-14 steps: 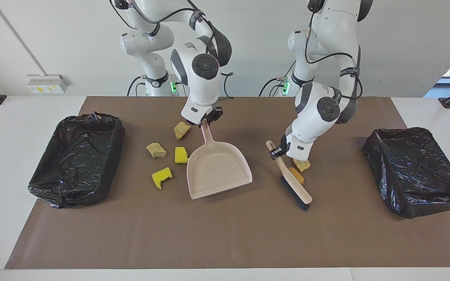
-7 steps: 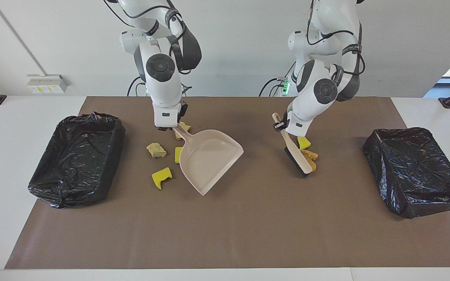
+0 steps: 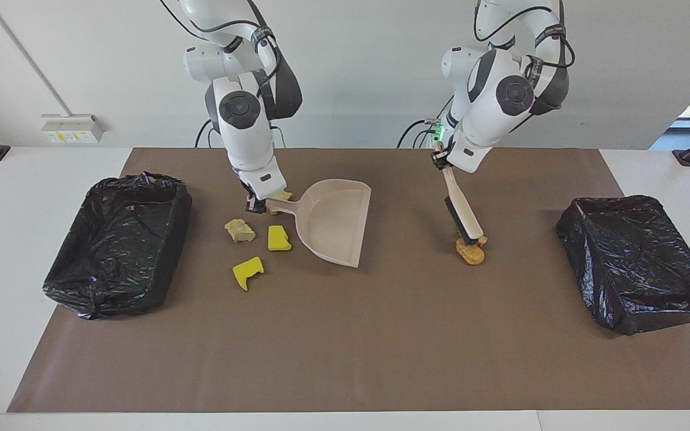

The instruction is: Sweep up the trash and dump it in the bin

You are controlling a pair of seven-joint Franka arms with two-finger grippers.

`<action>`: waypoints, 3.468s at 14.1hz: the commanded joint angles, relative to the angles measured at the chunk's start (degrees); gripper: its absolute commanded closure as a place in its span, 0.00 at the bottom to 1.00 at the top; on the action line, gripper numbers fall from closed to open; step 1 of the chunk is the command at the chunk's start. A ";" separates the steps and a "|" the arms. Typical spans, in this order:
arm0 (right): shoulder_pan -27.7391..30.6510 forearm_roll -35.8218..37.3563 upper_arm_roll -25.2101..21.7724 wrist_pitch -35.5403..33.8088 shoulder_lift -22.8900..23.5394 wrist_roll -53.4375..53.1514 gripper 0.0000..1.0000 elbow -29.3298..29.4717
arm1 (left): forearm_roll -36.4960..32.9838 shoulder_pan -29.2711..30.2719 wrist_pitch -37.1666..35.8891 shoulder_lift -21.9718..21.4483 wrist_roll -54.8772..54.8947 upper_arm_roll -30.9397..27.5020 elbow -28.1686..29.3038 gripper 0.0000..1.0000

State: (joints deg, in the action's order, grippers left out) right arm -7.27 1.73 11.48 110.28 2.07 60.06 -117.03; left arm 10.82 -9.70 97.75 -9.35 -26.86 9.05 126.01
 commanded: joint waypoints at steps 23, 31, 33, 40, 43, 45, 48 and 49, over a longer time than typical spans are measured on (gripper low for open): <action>-19.10 8.64 0.03 9.17 1.80 -34.31 1.00 -7.08 | -0.47 -2.78 24.84 -0.95 5.42 6.47 16.91 1.00; -19.01 9.17 0.03 8.64 1.80 -34.49 1.00 -7.08 | 1.66 -2.78 22.43 4.69 -9.61 20.74 4.36 1.00; -19.01 9.17 0.03 8.64 1.80 -34.49 1.00 -7.08 | 1.93 -2.87 16.79 4.69 -8.74 22.14 1.96 1.00; -19.01 9.17 0.03 8.64 1.80 -34.84 1.00 -7.08 | 5.53 -2.34 -1.84 1.62 7.43 14.60 -4.63 1.00; -19.01 9.17 0.03 8.64 1.80 -34.84 1.00 -7.16 | 5.44 -2.51 -3.09 0.65 7.87 11.00 -4.81 1.00; -19.01 9.17 0.12 8.64 1.80 -35.36 1.00 -7.16 | 4.48 -2.08 -2.57 0.64 7.79 9.16 -4.54 1.00; -19.01 9.17 0.12 8.72 1.80 -35.63 1.00 -7.16 | -2.45 -2.07 3.65 2.31 19.07 -0.40 -4.63 1.00; -18.92 9.17 0.03 8.72 1.80 -35.63 1.00 -7.08 | -2.99 -2.07 6.99 3.01 24.95 -4.70 -4.72 1.00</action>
State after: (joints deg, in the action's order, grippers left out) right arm -26.33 9.65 11.48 118.33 4.18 26.33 -123.80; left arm 9.68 -11.63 100.35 -7.38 -10.43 10.64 121.35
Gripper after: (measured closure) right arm 0.674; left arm 0.736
